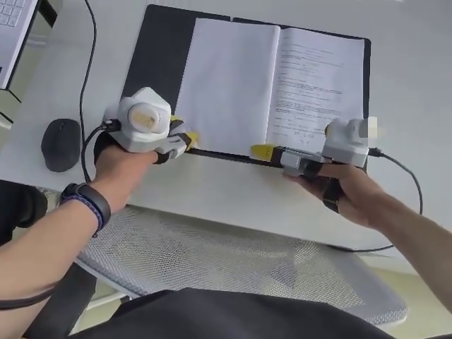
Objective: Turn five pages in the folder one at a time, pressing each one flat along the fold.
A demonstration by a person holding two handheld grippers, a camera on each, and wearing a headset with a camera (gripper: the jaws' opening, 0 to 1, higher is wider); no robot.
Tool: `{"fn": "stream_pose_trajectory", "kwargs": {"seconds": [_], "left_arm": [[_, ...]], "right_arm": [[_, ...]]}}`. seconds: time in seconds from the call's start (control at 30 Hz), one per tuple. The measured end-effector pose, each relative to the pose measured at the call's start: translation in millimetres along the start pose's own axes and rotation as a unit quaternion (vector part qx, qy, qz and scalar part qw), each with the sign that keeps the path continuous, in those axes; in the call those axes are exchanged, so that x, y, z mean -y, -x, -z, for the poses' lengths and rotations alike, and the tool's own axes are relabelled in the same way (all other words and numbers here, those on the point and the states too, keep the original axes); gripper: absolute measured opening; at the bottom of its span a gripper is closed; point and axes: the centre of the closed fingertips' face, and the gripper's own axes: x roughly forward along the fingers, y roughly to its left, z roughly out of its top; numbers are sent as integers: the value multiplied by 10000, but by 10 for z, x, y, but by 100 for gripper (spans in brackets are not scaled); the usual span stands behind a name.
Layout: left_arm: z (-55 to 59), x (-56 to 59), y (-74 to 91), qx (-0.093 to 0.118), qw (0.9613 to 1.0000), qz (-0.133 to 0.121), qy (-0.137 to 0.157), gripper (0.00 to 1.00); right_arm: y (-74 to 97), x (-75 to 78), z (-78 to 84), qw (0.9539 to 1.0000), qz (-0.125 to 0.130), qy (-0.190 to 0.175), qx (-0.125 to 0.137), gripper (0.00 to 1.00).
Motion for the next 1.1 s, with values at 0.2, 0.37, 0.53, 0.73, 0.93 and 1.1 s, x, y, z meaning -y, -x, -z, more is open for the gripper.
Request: {"fn": "stream_pose_trajectory", "kwargs": {"seconds": [0.2, 0.37, 0.53, 0.73, 0.93, 1.1], "left_arm": [[0, 3, 9, -15, 10000, 12, -25, 23], [0, 9, 19, -47, 10000, 28, -64, 23], [-2, 19, 31, -83, 9999, 42, -96, 23], [-2, 41, 35, -155, 9998, 77, -121, 24], [-1, 63, 29, -226, 9996, 122, -94, 27], [-9, 71, 20, -355, 9992, 140, -98, 28]], "right_arm": [[0, 1, -1, 10000, 67, -57, 43, 0], [2, 2, 3, 9998, 170, -79, 44, 0], [5, 0, 8, 9996, 272, -113, 41, 0], [18, 0, 23, 9993, 365, -74, 24, 0], [77, -67, 92, 9991, 394, 131, -77, 3], [134, -90, 87, 9986, 474, 217, -18, 11]]}}
